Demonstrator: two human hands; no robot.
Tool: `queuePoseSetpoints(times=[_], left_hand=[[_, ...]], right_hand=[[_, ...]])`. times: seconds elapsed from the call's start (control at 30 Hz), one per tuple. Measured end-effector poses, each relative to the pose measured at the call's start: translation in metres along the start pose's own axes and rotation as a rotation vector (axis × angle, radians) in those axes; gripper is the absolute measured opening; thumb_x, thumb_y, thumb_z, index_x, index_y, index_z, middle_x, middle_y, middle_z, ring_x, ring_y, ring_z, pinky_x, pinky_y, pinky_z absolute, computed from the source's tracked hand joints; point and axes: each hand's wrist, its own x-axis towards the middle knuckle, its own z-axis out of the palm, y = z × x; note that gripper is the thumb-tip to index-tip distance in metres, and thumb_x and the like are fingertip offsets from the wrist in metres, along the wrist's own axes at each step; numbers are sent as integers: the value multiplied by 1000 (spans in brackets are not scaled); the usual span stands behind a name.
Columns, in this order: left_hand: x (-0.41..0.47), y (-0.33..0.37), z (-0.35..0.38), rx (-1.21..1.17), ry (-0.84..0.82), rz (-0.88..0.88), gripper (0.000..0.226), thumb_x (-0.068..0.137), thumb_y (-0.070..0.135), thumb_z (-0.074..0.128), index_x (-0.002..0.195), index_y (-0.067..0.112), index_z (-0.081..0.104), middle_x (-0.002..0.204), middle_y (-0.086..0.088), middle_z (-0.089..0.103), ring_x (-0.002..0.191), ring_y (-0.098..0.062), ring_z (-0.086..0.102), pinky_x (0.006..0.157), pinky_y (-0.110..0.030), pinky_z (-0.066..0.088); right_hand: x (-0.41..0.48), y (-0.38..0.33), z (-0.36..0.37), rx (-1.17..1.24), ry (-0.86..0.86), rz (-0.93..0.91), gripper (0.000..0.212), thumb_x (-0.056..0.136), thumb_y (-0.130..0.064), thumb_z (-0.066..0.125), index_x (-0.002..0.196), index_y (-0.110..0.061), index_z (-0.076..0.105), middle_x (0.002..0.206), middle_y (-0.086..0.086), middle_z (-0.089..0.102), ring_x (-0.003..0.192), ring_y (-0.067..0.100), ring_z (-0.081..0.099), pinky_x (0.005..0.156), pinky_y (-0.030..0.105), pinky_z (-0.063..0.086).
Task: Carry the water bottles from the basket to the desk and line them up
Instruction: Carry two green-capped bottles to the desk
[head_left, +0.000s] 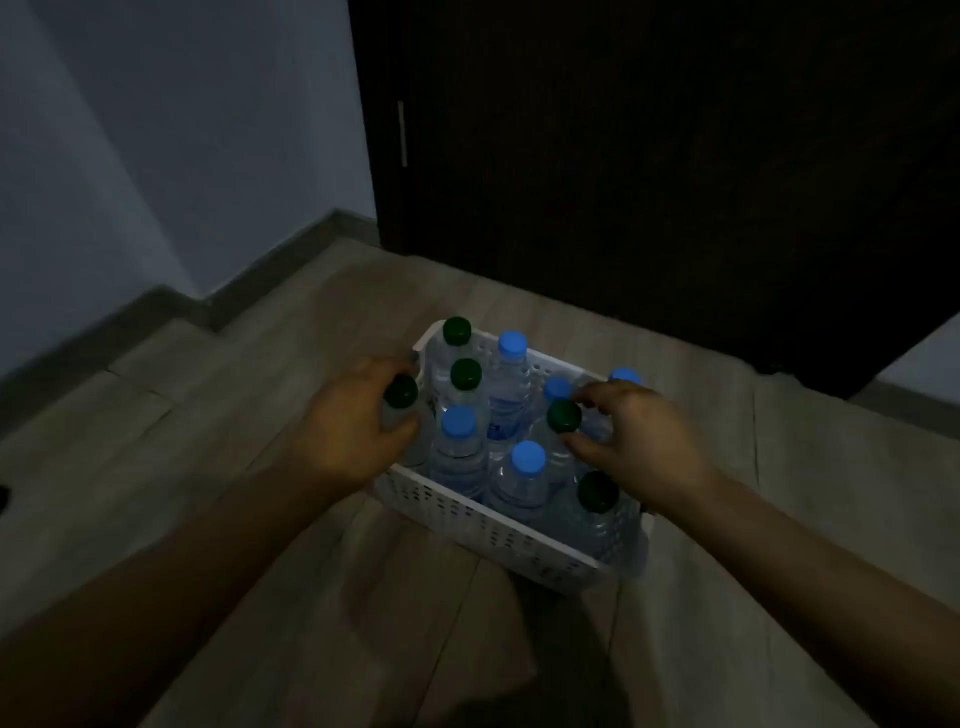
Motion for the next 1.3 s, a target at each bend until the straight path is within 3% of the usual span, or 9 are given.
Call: queuePoseSetpoints(times=[0.33, 0.5, 0.63, 0.8, 0.97, 1.07, 1.17, 1.2, 1.3], left_hand=[[11, -4, 20, -181, 41, -157, 51, 85, 17, 68, 132, 11, 49, 116, 3, 57, 101, -6, 50, 86, -21, 41], [14, -7, 33, -325, 120, -278, 17, 83, 23, 70, 93, 14, 59, 101, -4, 66, 91, -12, 57, 89, -36, 51], [12, -9, 37, -440, 155, -338, 20, 82, 30, 70, 95, 16, 65, 94, 2, 68, 93, -15, 63, 87, -46, 53], [8, -4, 41, -472, 202, -331, 13, 84, 25, 69, 94, 20, 64, 92, 8, 67, 91, -9, 62, 84, -37, 54], [12, 11, 27, -474, 290, -268, 11, 84, 24, 68, 91, 17, 63, 83, 13, 62, 77, 9, 57, 68, -10, 45], [15, 24, 13, -480, 334, -200, 12, 85, 23, 68, 88, 13, 63, 81, 7, 63, 75, 5, 58, 64, -6, 45], [15, 43, -7, -468, 344, -136, 15, 86, 24, 66, 88, 10, 62, 81, 0, 63, 75, -2, 57, 63, -8, 45], [16, 50, -14, -464, 353, -111, 16, 87, 24, 66, 88, 9, 61, 80, -1, 62, 73, -2, 56, 62, -7, 44], [22, 75, -42, -463, 395, -52, 13, 87, 21, 64, 85, 10, 59, 75, 4, 58, 69, 5, 55, 60, -5, 42]], right_hand=[[14, 7, 23, 153, 31, 118, 37, 80, -36, 72, 112, -19, 63, 102, -2, 67, 83, 7, 57, 66, 19, 42], [15, 12, 29, 214, 37, 143, 30, 78, -40, 73, 101, -20, 69, 92, -3, 70, 81, 8, 62, 67, 27, 52], [14, 13, 30, 297, 65, 139, 29, 76, -38, 75, 100, -21, 72, 95, -6, 70, 84, 8, 64, 75, 37, 57], [12, 14, 31, 352, 119, 147, 30, 75, -37, 76, 101, -22, 72, 99, -7, 71, 86, 8, 62, 76, 32, 53], [12, 8, 19, 448, 218, 119, 34, 74, -43, 70, 102, -24, 71, 99, -12, 70, 92, 2, 62, 80, 27, 52], [13, -2, 2, 551, 327, 96, 24, 78, -32, 73, 100, -23, 70, 94, -10, 70, 87, 5, 64, 76, 27, 54], [12, -14, -19, 683, 421, 52, 21, 81, -25, 72, 101, -21, 68, 97, -6, 71, 89, 3, 65, 75, 15, 52], [12, -18, -27, 702, 455, 37, 21, 81, -26, 72, 101, -20, 68, 98, -5, 71, 91, 3, 65, 76, 16, 53], [12, -32, -51, 734, 580, -2, 22, 82, -34, 69, 100, -23, 67, 98, -4, 69, 96, 13, 65, 82, 37, 56]])
